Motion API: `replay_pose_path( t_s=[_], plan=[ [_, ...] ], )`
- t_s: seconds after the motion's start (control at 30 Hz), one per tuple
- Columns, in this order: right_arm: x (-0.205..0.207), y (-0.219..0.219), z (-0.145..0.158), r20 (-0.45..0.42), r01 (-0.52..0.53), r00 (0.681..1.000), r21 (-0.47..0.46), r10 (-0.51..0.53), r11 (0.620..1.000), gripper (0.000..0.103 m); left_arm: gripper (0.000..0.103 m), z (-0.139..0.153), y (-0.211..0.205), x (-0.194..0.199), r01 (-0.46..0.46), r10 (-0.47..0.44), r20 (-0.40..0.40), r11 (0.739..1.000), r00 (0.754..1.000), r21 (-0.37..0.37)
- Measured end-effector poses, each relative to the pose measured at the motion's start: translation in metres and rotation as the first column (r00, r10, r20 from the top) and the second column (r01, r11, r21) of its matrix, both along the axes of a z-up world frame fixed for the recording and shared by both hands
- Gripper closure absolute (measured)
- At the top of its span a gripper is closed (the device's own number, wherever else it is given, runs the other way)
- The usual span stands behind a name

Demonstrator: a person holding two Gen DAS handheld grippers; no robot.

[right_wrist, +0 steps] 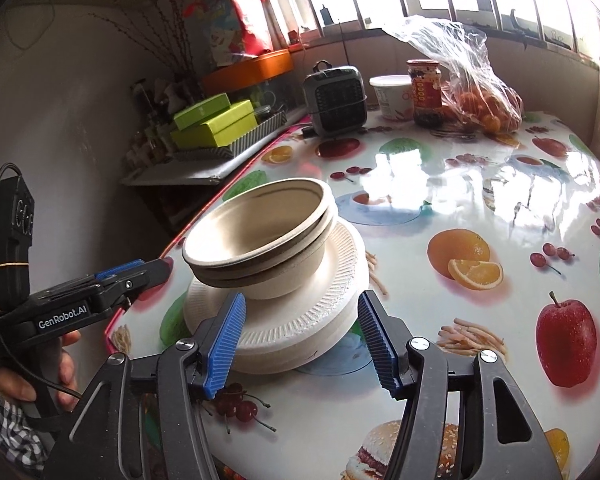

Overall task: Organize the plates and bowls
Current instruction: 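Pull the open right gripper back from the stack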

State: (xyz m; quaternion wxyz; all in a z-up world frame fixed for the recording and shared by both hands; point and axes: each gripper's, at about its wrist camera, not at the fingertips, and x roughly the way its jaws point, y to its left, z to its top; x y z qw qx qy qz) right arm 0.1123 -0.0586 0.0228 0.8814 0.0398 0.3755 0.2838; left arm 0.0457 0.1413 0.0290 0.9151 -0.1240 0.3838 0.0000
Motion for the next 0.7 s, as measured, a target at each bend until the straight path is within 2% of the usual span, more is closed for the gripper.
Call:
replay_pose_path(
  t_s=[0.5,0.63,0.7],
  plan=[
    [-0.034,-0.002,-0.024,0.059,0.007,0.998,-0.107,0.0,0.994,0.044,0.049,-0.033,-0.018,-0.034,-0.02,0.02,0.004,0.997,1.0,0.081],
    [-0.038,-0.001,-0.031,0.064,0.025,0.998,-0.146,-0.015,0.989,0.034,0.049,-0.043,-0.023,-0.037,-0.026,0.026,0.005,0.994,1.0,0.106],
    [-0.041,0.0,-0.034,0.077,0.032,0.997,-0.165,-0.02,0.986,0.033,0.049,-0.048,-0.025,-0.038,-0.022,0.022,-0.007,0.994,1.0,0.103]
  ],
)
